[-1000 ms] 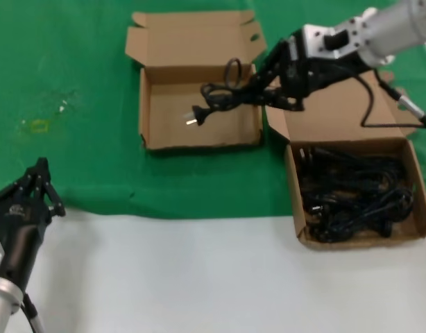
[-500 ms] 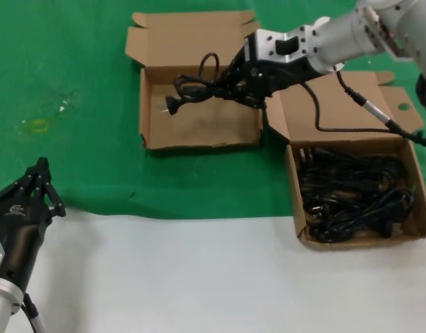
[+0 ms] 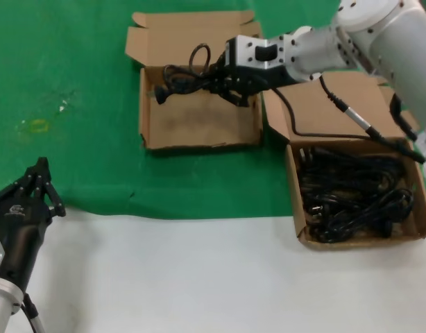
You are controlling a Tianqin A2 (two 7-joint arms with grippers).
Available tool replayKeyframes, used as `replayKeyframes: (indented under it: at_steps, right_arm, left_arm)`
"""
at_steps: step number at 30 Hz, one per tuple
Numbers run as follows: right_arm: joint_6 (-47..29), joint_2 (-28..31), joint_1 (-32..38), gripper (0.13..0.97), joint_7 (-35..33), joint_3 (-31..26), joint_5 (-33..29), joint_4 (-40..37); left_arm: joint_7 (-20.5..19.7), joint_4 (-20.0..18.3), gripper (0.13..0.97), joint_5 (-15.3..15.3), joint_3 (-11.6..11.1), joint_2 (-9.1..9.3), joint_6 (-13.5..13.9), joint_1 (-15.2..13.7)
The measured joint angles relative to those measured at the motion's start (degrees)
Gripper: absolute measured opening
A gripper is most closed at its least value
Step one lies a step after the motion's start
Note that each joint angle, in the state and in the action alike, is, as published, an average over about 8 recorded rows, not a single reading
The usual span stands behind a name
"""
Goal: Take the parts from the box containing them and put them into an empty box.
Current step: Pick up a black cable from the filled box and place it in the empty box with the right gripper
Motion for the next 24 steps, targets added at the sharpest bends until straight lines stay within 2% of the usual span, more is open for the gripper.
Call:
replayKeyframes:
  at_steps: [11,24]
  right_arm:
    - [3.74,-0.09,-2.01,0.212,0.39,-13.52,13.30,1.70]
    - [6.59,-0.09,-3.10,0.219,-1.36,-22.61,23.70,2.38]
  left_arm:
    - [0.00,0.00,0.144,0.00,0.00,0.00,0.00,0.00]
    - [0.00,0.00,0.144,0.00,0.00,0.00,0.00,0.00]
